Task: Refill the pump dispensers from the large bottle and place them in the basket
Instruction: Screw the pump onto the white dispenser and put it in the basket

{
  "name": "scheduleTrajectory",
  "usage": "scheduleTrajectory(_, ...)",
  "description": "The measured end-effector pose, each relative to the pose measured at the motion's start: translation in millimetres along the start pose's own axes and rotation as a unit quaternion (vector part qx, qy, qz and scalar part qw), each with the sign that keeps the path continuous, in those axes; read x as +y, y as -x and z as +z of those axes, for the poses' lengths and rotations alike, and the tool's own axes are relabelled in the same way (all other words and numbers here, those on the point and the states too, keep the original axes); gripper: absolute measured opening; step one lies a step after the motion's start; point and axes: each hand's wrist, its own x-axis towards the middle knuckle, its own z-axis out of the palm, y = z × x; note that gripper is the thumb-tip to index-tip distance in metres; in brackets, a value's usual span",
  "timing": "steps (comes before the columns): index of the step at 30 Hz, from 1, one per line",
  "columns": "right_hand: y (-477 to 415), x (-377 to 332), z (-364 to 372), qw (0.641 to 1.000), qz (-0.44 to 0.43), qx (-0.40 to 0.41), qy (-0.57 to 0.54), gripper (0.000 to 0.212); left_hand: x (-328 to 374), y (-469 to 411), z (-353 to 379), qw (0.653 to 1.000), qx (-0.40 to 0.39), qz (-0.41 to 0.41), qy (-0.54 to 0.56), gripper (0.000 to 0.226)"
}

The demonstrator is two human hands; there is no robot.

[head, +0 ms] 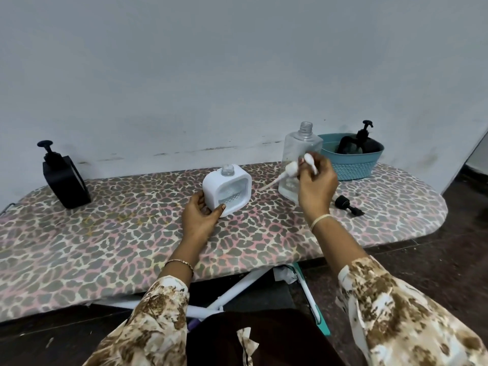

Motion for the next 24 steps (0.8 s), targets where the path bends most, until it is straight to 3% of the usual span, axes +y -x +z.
scheduleTrajectory(6,-20.4,-54.6,32.0,0.987,-0.147,-0.054,-0.048,0.015,-0.4,-1.4,-3.3,0.999,-0.025,-0.022,0.026,0.075)
scheduleTrajectory(12,-17.4,-71.7,66.5,0.958,-0.256,-0.123,0.027,0.019,-0.2,-0.2,-4.3,0.998,-0.038,-0.023,0.043,0.075)
scheduleTrajectory(19,-13.2,-60.8,81.2,0.929,-0.293,-0.198,0.111,0.017,-1.1,-0.4,-4.6,0.998,-0.041,-0.020,0.047,0.075)
scheduleTrajectory(24,-9.8,-42.8,86.1,0.911,-0.256,-0.297,0.131,0.021,-1.7,-1.5,-3.2,0.998,-0.036,-0.014,0.046,0.074)
